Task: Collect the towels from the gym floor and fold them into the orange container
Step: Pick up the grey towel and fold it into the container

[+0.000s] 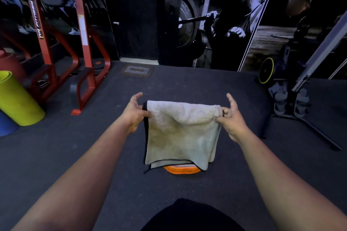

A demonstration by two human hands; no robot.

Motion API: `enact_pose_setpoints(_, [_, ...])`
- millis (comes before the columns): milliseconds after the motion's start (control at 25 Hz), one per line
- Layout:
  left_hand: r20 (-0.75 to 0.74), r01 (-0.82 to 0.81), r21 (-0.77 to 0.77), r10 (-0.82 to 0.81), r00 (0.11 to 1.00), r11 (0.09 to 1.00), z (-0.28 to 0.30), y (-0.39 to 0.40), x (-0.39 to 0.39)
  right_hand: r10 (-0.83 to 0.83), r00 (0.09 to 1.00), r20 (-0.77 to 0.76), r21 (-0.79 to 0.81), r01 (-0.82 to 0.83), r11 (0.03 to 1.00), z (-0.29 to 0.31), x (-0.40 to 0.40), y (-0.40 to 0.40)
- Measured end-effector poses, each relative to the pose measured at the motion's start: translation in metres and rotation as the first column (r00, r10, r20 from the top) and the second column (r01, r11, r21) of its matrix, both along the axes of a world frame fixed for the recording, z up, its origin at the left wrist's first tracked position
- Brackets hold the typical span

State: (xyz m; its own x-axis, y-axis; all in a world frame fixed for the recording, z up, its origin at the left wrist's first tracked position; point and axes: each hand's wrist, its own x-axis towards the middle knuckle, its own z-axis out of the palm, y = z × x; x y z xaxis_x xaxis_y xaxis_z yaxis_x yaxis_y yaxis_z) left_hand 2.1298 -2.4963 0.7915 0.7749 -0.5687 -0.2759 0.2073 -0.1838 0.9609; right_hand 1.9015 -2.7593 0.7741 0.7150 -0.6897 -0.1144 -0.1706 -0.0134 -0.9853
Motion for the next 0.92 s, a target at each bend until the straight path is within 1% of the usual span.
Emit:
enact_pose_setpoints(40, [0.028, -0.019, -0.009, 0.02, 0.999, 1.0, -0.003, -0.001, 0.001, 0.002, 1.0, -0.023, -0.125, -0.005, 0.992, -0.004, 0.0, -0.003])
enact_pose_setpoints(120, [0.037, -0.043, -0.041, 0.044, 0.998, 0.998, -0.009, -0.003, 0.002, -0.014, 0.997, -0.077, -0.31, -0.011, 0.951, -0.008, 0.001, -0.008])
enact_pose_setpoints(200, [0.051, -0.044, -0.072, 0.048, 0.998, 0.996, -0.013, -0.004, 0.001, -0.09, 0.989, -0.117, -0.485, 0.022, 0.874, -0.006, -0.001, -0.008])
enact_pose_setpoints(240, [0.066, -0.051, -0.093, 0.057, 0.996, 0.994, -0.011, -0.005, 0.0, -0.131, 0.985, -0.11, -0.538, 0.052, 0.841, -0.004, -0.001, -0.007])
enact_pose_setpoints(280, [0.058, -0.062, -0.146, 0.071, 0.996, 0.987, -0.011, -0.006, 0.0, -0.17, 0.983, -0.076, -0.549, 0.101, 0.83, -0.004, -0.001, -0.007])
enact_pose_setpoints(320, [0.02, -0.081, -0.216, 0.088, 0.996, 0.973, -0.008, -0.007, -0.001, -0.203, 0.979, -0.01, -0.492, 0.172, 0.853, -0.005, -0.002, -0.008])
enact_pose_setpoints(360, [-0.033, -0.111, -0.288, 0.106, 0.994, 0.951, -0.009, -0.008, -0.001, -0.233, 0.969, 0.086, -0.334, 0.248, 0.909, -0.004, -0.001, -0.008])
enact_pose_setpoints(400, [-0.053, -0.117, -0.305, 0.106, 0.993, 0.945, -0.008, -0.008, -0.002, -0.245, 0.958, 0.148, -0.127, 0.264, 0.956, -0.001, 0.002, -0.011])
enact_pose_setpoints(440, [-0.041, -0.099, -0.28, 0.091, 0.995, 0.955, -0.009, -0.009, -0.002, -0.212, 0.965, 0.151, 0.031, 0.21, 0.977, 0.003, 0.004, -0.013])
enact_pose_setpoints(480, [0.023, -0.064, -0.175, 0.069, 0.997, 0.983, -0.011, -0.008, -0.003, -0.125, 0.986, 0.11, 0.095, 0.115, 0.989, 0.006, 0.004, -0.012])
enact_pose_setpoints(520, [0.089, -0.051, -0.069, 0.057, 0.994, 0.996, -0.016, -0.008, -0.003, -0.036, 0.998, 0.051, 0.098, 0.031, 0.995, 0.007, 0.004, -0.01])
enact_pose_setpoints(560, [0.142, -0.075, 0.006, 0.074, 0.987, 0.997, -0.016, -0.01, -0.003, 0.016, 1.0, 0.021, 0.077, -0.018, 0.997, 0.005, 0.003, -0.008])
enact_pose_setpoints(640, [0.191, -0.122, 0.029, 0.115, 0.975, 0.992, -0.011, -0.012, -0.003, -0.017, 0.998, 0.065, 0.081, 0.011, 0.997, 0.003, 0.003, -0.006])
enact_pose_setpoints(680, [0.198, -0.114, 0.001, 0.111, 0.974, 0.994, -0.011, -0.013, 0.0, -0.044, 0.994, 0.097, 0.103, 0.034, 0.994, 0.003, 0.003, -0.007])
enact_pose_setpoints(720, [0.189, -0.073, -0.004, 0.073, 0.979, 0.997, -0.008, -0.012, 0.001, -0.041, 0.993, 0.115, 0.117, 0.027, 0.993, 0.003, 0.002, -0.01])
enact_pose_setpoints(800, [0.137, 0.103, -0.005, -0.102, 0.985, 0.995, -0.006, -0.01, 0.003, 0.049, 0.995, 0.091, 0.091, -0.057, 0.994, 0.003, -0.001, -0.018])
enact_pose_setpoints(840, [0.129, 0.182, 0.014, -0.182, 0.975, 0.983, -0.004, -0.009, 0.002, 0.096, 0.995, 0.04, 0.034, -0.097, 0.995, 0.003, -0.004, -0.023])
enact_pose_setpoints(880, [0.156, 0.222, 0.076, -0.232, 0.96, 0.972, -0.002, -0.009, -0.001, 0.127, 0.991, -0.038, -0.06, -0.13, 0.99, 0.002, -0.005, -0.027])
enact_pose_setpoints(920, [0.215, 0.228, 0.156, -0.258, 0.942, 0.961, -0.002, -0.01, -0.002, 0.131, 0.981, -0.14, -0.176, -0.155, 0.972, 0.001, -0.005, -0.03])
